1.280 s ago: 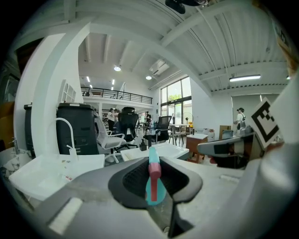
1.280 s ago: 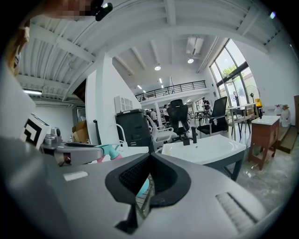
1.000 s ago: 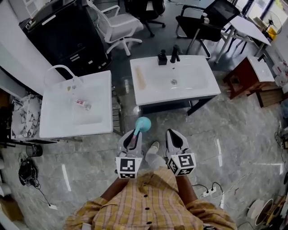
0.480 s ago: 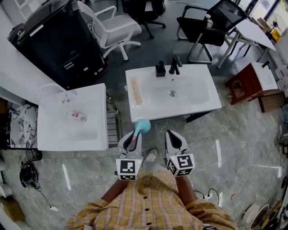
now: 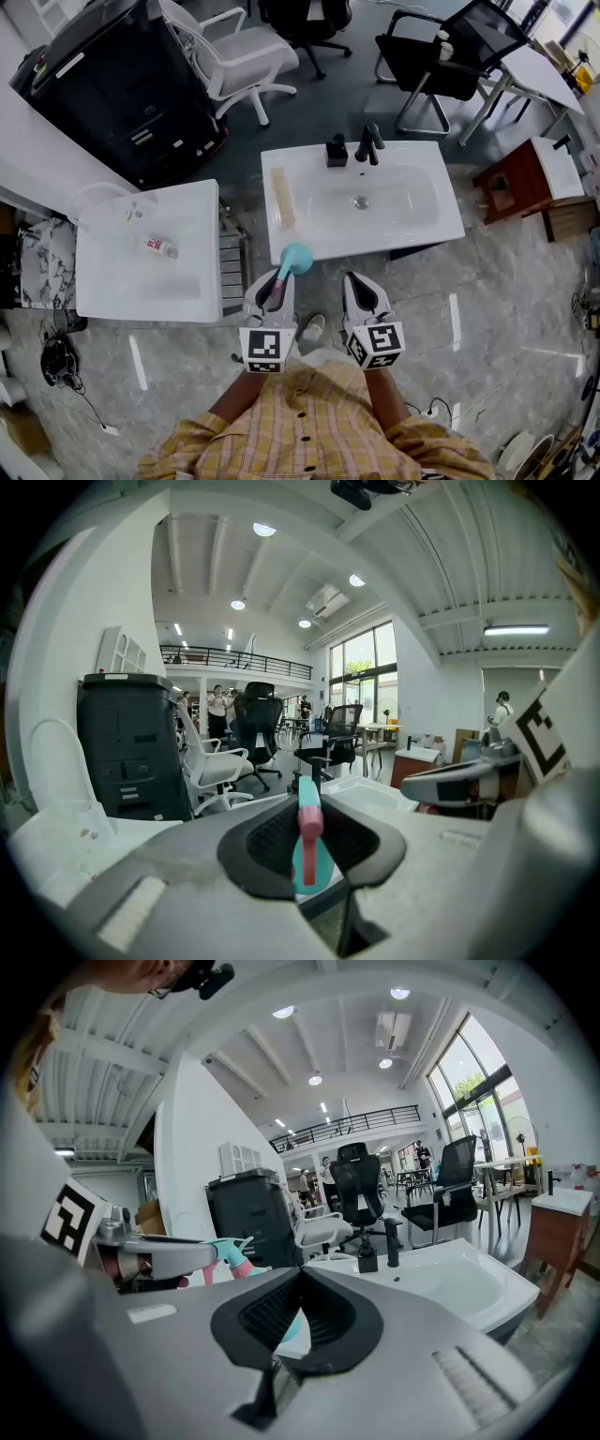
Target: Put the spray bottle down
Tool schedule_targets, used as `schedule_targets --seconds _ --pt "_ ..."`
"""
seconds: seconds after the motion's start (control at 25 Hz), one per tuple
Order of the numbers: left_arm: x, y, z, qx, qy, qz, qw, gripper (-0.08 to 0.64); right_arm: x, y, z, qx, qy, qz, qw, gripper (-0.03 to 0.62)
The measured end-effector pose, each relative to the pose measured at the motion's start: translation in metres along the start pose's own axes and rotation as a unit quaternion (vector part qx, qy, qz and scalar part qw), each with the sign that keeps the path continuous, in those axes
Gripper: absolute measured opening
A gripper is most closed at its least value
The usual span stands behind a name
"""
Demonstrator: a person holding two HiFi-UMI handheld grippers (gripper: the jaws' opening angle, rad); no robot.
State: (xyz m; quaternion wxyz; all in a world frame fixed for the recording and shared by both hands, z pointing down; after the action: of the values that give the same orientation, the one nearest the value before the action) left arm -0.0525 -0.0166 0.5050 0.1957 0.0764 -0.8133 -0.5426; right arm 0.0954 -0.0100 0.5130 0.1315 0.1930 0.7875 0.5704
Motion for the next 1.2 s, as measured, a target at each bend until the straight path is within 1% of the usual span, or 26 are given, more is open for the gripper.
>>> schedule_targets --seconds 0.28,0.68,0.84,1.2 --pt "0.011 -0.014 -0.020 -0.001 0.007 -0.004 1.0000 0.067 -0.006 -0.009 -0.020 -0.003 0.004 -0.003 1.000 0.002" --pt "0.040 -0.040 -0.065 0.001 0.029 -0.010 0.9995 0.067 -0.022 -0.033 -0.063 -0.011 0.032 -0.002 0.999 0.002" --pt "0.049 -0.048 -0.085 0.003 0.039 -0.011 0.9992 0.067 -0.028 -0.036 -0.077 -0.007 0.043 -0.004 0.999 0.002" --pt "0.067 -0.054 -0.127 0.026 0.058 -0.013 0.9979 0.067 -0.035 -0.037 -0.109 0.000 0.055 -0.011 0.998 0.002"
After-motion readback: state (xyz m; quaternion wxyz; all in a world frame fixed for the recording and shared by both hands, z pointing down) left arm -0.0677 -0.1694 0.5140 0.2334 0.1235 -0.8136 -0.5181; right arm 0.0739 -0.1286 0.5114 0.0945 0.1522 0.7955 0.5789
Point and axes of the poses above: the fingertips, and each gripper's own axes: z backward along the fingers, x to its left, y out of its underside, the point moved 2 cm from there along z, backward along the fingers, and after that the axes turned 14 degrees about z, right-handed, at the moved point
